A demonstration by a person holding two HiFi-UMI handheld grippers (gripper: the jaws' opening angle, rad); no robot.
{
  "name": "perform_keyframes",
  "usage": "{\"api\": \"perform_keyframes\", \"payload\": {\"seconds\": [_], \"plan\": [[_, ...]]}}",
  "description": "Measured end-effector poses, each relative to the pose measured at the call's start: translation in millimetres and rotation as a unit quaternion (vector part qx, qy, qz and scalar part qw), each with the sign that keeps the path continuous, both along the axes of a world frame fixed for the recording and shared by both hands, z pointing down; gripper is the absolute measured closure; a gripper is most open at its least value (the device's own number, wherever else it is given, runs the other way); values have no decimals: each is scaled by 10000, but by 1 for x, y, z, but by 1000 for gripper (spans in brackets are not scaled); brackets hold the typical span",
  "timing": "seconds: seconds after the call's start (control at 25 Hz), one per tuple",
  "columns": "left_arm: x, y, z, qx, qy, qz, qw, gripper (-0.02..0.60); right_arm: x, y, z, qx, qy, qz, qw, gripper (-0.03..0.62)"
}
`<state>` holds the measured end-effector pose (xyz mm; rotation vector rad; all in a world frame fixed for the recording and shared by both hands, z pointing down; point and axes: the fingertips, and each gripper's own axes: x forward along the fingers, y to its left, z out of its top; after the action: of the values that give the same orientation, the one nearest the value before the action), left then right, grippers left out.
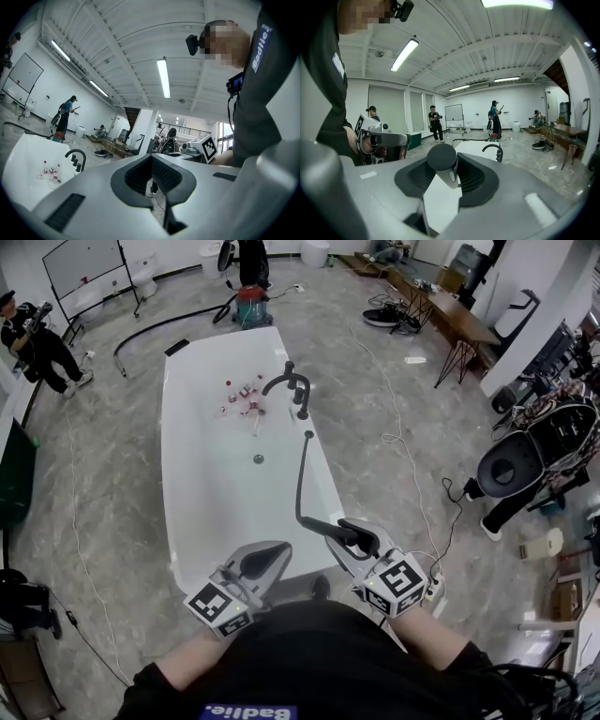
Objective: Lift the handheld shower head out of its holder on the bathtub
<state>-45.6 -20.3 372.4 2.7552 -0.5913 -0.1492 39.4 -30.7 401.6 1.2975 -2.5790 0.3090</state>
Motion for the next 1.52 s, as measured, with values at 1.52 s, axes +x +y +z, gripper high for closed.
{"api": "perform_keyframes", "payload": {"seconds": [1.52], "plan": [[29,10,-1,53,-132,5,9999,581,-2,12,1,-23,-100,-374,9992,464]]}}
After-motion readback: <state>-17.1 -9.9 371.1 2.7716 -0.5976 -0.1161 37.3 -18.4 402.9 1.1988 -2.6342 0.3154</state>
